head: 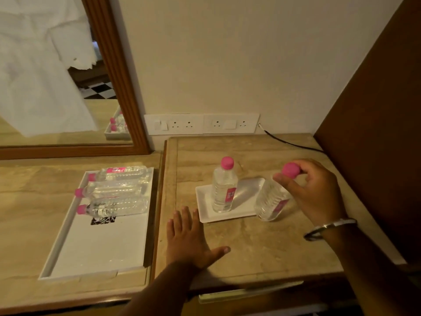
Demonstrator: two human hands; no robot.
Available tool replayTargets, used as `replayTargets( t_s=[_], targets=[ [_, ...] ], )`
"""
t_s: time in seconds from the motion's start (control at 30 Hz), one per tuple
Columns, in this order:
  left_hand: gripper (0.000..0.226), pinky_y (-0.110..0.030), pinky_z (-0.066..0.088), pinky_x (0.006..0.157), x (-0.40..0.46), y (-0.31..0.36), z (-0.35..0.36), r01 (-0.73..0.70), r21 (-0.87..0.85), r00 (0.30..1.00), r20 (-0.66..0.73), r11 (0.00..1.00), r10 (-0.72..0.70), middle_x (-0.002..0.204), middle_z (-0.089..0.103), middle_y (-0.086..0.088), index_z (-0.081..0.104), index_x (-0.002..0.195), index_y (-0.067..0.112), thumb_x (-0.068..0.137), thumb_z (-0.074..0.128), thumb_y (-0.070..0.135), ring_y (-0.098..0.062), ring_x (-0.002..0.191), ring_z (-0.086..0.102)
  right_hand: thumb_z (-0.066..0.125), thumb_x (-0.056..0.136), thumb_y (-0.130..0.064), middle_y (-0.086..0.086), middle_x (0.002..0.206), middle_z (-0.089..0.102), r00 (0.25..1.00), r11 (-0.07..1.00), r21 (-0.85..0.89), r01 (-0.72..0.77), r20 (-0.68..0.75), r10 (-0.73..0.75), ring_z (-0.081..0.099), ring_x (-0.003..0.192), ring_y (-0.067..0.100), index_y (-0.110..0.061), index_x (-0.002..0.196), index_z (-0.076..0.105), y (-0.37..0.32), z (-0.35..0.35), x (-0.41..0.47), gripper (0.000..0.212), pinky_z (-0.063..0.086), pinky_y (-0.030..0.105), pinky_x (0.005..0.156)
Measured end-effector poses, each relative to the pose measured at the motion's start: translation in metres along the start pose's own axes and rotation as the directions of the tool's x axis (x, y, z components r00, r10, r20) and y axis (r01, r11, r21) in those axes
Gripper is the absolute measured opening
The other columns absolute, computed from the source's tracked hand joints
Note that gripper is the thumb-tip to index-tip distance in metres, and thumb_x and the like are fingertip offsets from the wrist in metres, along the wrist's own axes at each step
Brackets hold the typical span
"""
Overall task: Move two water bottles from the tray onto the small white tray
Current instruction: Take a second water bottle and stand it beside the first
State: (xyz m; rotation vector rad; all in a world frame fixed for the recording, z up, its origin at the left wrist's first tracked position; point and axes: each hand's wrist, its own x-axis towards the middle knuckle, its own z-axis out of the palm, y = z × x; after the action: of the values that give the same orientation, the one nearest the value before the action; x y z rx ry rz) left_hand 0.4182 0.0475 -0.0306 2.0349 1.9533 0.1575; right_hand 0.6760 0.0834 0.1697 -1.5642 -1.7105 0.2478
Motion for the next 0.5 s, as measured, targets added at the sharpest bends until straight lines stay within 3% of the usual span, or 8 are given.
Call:
replayTargets(
  t_s=[0.27, 0.5],
  targets=[
    [0.146, -0.055, -0.014, 0.121, 0.001, -0.004, 0.008, 0.002, -0.008, 1.000, -0.028, 1.000, -0.002, 0.164, -0.024, -0.017, -0.012, 0.160, 0.020, 0.052, 0.021, 0.114, -0.036, 0.147, -0.030, 0.072, 0.072, -0.047, -0.001, 0.096, 0.065, 0.997, 0.997, 0.013, -0.070, 0.024, 0.069, 0.059, 0.088, 0.017, -0.019, 0.101, 0.064, 0.008, 0.042, 0.029, 0.042, 0.049, 0.033, 0.072],
    [0.143, -0.057, -0.008, 0.123, -0.002, -0.003, 0.006, -0.004, -0.029, 0.998, -0.062, 1.000, 0.003, 0.166, -0.019, -0.016, -0.008, 0.161, 0.023, 0.055, 0.027, 0.113, -0.035, 0.149, -0.025, 0.073, 0.069, -0.053, 0.000, 0.092, 0.065, 0.995, 1.000, -0.025, 0.001, 0.097, 0.002, 0.058, 0.083, 0.017, -0.019, 0.096, 0.065, 0.021, 0.055, 0.038, 0.045, 0.045, 0.030, 0.066]
  ],
)
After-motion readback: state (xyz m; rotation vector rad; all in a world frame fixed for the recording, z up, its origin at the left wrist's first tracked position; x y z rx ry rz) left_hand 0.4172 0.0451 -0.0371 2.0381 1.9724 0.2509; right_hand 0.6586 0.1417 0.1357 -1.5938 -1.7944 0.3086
